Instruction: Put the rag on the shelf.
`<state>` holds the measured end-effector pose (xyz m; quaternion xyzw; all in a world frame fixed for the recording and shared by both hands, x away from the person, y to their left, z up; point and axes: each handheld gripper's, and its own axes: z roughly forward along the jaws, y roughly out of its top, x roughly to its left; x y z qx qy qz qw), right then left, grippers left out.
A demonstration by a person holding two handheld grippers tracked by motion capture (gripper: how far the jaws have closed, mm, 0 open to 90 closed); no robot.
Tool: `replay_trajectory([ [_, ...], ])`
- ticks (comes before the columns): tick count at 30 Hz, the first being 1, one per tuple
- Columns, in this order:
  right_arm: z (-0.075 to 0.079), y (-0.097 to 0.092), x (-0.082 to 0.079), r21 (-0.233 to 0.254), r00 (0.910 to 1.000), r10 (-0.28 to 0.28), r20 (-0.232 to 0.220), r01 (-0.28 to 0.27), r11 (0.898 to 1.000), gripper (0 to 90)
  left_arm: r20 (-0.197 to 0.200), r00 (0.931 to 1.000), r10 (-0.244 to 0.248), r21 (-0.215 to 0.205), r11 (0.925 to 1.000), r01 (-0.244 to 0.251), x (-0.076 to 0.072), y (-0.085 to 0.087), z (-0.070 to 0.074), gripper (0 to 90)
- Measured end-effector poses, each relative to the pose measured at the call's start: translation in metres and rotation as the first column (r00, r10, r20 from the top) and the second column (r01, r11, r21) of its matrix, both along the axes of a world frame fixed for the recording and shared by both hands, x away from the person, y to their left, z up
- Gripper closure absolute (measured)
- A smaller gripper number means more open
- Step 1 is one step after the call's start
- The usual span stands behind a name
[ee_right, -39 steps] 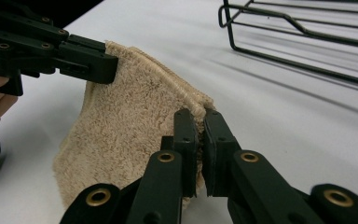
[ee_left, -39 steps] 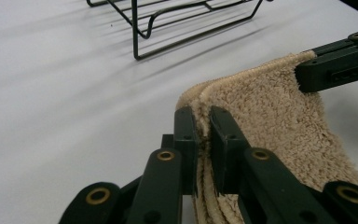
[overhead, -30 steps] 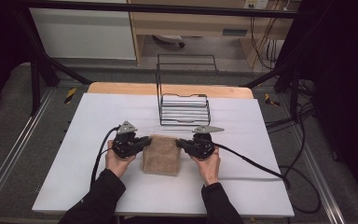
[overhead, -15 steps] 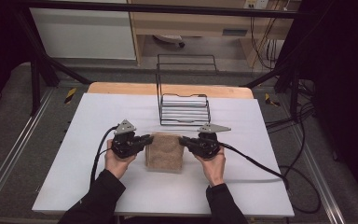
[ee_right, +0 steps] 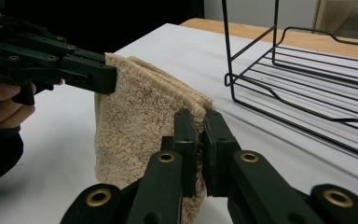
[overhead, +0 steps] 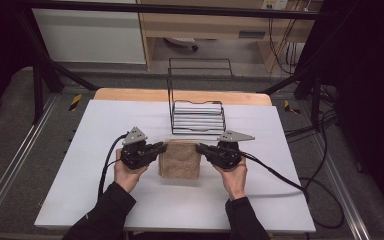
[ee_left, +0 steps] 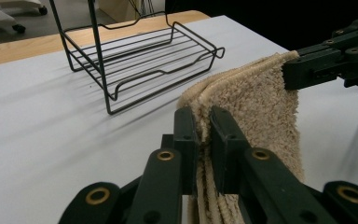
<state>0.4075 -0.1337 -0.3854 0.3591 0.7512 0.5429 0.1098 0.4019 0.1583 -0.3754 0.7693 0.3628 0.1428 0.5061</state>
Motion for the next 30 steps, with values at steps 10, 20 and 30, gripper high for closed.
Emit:
replay_trajectory([
  [10,0.01,-0.008,-0.003,0.007,0.9991,-0.007,0.042,0.007,1.0,85.8,0.028,0.9996,0.002,-0.017,0.9999,-0.001,0.0,-0.008,0.008,81.2],
  [20,0.024,-0.013,-0.006,0.002,0.9958,-0.024,0.088,0.024,1.0,85.9,0.068,0.9976,0.011,-0.043,0.999,-0.009,0.001,-0.013,0.017,81.1],
  [30,0.039,-0.012,-0.005,0.012,0.9906,-0.035,0.132,0.034,0.999,85.8,0.102,0.9946,0.019,-0.067,0.9977,-0.012,0.005,-0.013,0.029,81.1],
])
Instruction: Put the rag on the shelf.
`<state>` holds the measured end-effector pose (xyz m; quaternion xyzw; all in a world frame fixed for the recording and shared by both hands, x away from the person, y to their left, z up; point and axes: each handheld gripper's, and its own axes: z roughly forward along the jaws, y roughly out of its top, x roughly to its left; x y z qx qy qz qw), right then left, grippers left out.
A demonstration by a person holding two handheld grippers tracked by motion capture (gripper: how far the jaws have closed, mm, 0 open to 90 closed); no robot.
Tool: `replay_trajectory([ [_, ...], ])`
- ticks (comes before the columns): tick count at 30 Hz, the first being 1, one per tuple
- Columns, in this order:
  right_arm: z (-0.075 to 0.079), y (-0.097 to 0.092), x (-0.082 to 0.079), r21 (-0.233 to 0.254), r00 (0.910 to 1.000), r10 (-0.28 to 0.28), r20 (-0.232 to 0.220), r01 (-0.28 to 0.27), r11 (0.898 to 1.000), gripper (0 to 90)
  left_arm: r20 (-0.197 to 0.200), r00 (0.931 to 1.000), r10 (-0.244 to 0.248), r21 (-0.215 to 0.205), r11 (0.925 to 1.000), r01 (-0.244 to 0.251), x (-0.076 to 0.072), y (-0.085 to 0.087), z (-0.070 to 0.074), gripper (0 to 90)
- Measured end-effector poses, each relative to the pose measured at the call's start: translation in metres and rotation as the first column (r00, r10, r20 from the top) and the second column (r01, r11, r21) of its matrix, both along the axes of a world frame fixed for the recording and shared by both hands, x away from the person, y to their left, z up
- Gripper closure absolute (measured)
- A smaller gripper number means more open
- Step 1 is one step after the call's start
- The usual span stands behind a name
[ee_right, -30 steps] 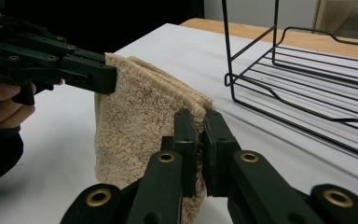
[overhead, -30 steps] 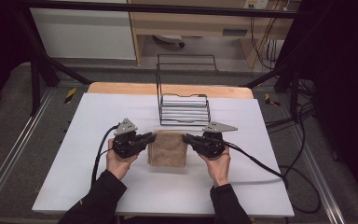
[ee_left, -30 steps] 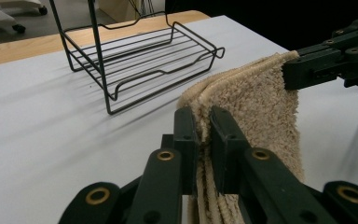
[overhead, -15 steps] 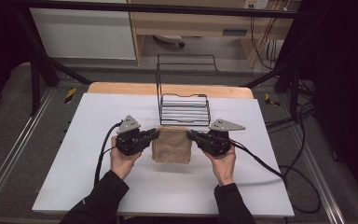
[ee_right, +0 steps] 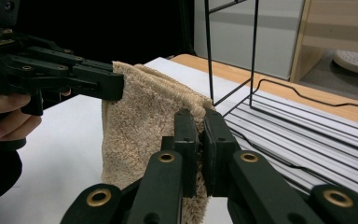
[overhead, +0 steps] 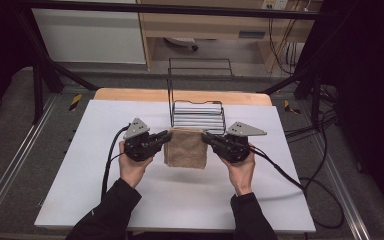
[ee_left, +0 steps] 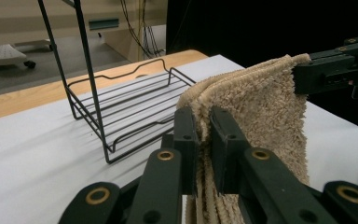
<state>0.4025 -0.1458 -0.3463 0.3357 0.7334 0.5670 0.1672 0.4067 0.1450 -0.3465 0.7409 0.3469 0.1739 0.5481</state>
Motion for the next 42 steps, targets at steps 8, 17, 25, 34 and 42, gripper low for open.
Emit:
replay_trajectory([
  [8,0.01,-0.003,0.003,0.007,0.9996,-0.017,0.021,0.017,1.0,85.9,0.008,0.9999,0.007,-0.013,0.9999,-0.006,0.008,-0.005,0.008,81.1],
  [17,0.024,-0.009,0.007,0.022,0.9982,-0.036,0.048,0.035,0.999,85.9,0.029,0.9995,0.011,-0.032,0.9994,-0.01,0.015,-0.013,0.021,81.1],
  [25,0.037,-0.013,0.008,0.034,0.9956,-0.052,0.078,0.05,0.998,85.9,0.051,0.9985,0.02,-0.058,0.9981,-0.017,0.019,-0.018,0.034,81.2],
  [34,0.049,-0.014,0.01,0.044,0.9921,-0.065,0.107,0.061,0.997,86.0,0.074,0.9969,0.029,-0.075,0.9969,-0.024,0.023,-0.021,0.043,81.1],
  [42,0.061,-0.014,0.014,0.05,0.9887,-0.075,0.129,0.07,0.996,86.0,0.094,0.9948,0.04,-0.087,0.9957,-0.031,0.026,-0.022,0.054,81.2],
])
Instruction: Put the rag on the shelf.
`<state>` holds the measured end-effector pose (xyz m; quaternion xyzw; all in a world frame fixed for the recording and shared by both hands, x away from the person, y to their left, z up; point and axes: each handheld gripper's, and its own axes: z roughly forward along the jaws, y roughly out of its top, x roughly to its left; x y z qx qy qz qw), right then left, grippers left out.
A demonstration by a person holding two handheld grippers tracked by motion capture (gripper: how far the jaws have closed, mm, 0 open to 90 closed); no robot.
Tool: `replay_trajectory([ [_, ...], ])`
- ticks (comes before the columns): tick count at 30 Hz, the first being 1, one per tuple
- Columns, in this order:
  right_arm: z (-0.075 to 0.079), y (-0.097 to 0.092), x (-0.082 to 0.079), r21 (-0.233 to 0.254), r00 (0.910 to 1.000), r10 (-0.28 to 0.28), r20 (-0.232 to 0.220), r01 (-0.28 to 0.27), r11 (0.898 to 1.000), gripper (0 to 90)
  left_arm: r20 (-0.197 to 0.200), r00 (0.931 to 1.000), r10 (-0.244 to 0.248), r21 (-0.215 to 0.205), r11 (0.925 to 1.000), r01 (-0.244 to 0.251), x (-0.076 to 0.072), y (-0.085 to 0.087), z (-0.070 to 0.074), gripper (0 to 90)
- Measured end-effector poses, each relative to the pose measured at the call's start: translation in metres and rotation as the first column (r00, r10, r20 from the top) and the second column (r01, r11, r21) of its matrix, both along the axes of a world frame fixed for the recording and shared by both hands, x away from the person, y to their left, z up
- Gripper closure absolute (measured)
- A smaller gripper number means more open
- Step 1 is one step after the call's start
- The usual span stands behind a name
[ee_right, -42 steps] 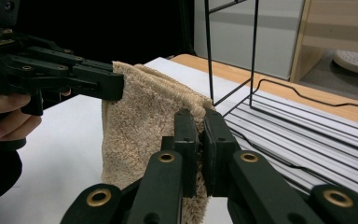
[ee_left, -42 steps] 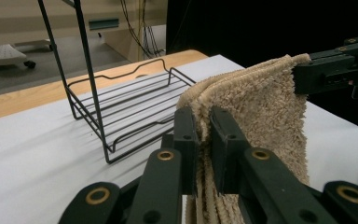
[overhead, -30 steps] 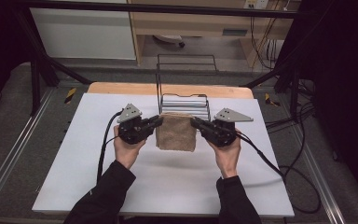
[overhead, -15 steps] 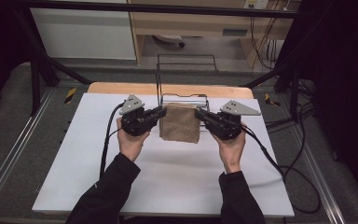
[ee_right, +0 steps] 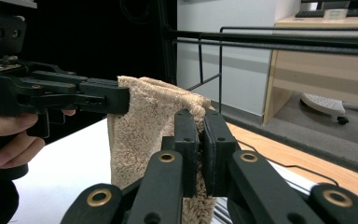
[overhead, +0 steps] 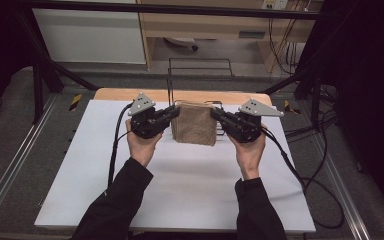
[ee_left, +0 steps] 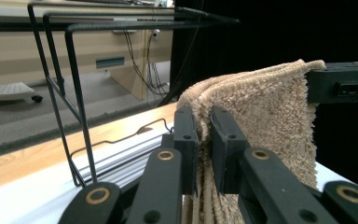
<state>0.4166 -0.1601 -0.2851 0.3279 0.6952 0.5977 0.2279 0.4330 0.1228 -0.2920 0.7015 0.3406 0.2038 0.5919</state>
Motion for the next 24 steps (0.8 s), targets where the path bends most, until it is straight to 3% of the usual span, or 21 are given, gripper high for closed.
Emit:
replay_trajectory([
  [24,0.034,-0.002,0.015,0.034,0.9963,-0.036,0.079,0.033,0.999,86.1,0.071,0.9973,0.022,-0.039,0.999,-0.019,0.014,-0.005,0.04,81.3],
])
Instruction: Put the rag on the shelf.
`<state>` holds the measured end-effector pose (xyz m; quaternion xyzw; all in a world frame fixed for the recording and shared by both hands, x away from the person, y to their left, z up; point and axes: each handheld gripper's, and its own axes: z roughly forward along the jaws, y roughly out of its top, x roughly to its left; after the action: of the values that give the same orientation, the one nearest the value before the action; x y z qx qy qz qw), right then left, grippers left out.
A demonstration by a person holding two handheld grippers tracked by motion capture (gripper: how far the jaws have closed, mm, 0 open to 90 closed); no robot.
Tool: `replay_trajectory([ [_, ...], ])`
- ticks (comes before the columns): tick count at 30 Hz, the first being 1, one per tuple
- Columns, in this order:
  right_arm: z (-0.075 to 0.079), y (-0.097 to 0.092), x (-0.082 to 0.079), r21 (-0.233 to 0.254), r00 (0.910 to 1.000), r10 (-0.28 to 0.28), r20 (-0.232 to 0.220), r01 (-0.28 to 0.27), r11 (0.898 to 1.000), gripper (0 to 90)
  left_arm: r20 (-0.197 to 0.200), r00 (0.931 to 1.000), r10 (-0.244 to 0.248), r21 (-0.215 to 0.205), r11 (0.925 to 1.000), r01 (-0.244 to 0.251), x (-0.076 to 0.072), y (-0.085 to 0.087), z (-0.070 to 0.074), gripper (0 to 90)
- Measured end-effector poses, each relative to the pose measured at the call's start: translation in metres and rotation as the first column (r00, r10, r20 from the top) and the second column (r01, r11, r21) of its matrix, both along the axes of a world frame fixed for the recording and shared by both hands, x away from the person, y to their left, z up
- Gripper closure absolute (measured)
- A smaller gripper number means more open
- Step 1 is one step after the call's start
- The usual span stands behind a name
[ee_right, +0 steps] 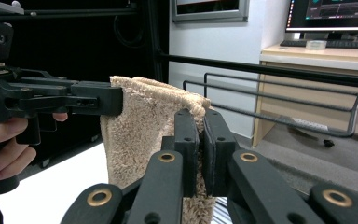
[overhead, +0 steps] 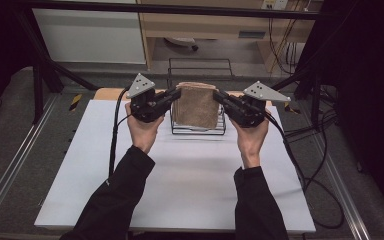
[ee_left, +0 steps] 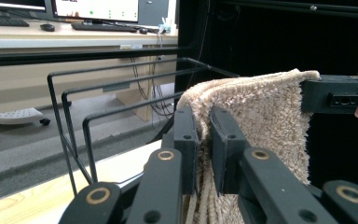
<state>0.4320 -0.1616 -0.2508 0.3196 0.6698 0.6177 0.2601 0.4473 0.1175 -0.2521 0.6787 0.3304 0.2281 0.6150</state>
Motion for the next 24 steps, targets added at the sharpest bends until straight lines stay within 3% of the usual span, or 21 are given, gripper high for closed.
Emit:
replay_trajectory([
  [24,0.039,-0.003,0.013,0.017,0.9973,-0.026,0.068,0.025,1.0,86.1,0.056,0.9984,0.0,-0.03,0.9995,0.001,0.013,-0.004,0.039,81.3],
])
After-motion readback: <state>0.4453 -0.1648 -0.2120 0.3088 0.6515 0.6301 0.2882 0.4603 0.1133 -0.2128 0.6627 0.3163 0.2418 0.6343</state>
